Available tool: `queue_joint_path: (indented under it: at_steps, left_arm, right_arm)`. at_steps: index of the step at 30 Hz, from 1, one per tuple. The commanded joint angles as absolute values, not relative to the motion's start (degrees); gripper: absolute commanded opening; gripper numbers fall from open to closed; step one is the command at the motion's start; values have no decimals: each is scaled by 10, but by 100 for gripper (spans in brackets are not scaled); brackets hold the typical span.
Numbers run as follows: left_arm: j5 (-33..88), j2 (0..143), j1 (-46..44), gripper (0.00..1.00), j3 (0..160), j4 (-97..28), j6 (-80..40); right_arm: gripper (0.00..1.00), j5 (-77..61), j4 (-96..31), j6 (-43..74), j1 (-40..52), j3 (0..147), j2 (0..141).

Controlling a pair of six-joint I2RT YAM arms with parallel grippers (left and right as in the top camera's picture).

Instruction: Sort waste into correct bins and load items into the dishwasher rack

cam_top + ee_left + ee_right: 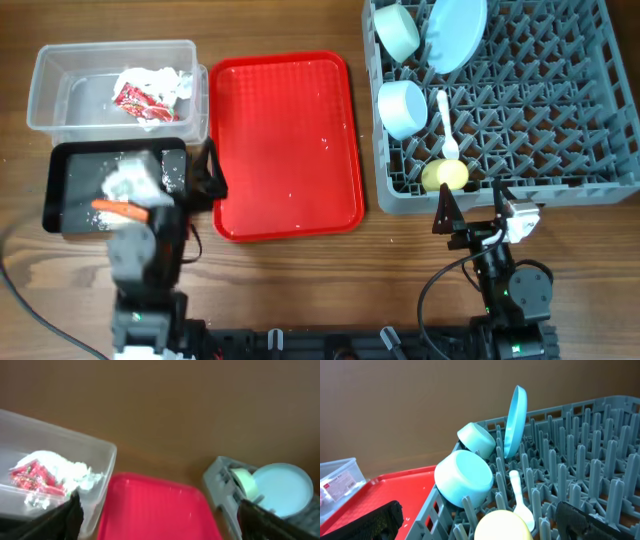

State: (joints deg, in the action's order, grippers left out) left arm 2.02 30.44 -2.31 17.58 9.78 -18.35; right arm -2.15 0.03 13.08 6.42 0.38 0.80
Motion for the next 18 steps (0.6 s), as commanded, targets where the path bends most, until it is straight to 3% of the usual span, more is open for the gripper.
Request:
queue_joint_path:
  at_steps: [1,14,18]
  left_arm:
    - [32,216,-24,100,58,153,-171]
    - [20,1,-11,100,3,-18,-167]
    - [21,2,-1,100,3,-44,-169]
  right_arm:
    - [100,-31,1,120,61,3,3]
    - [100,-31,1,120,61,3,3]
    - [100,-31,1,120,61,3,3]
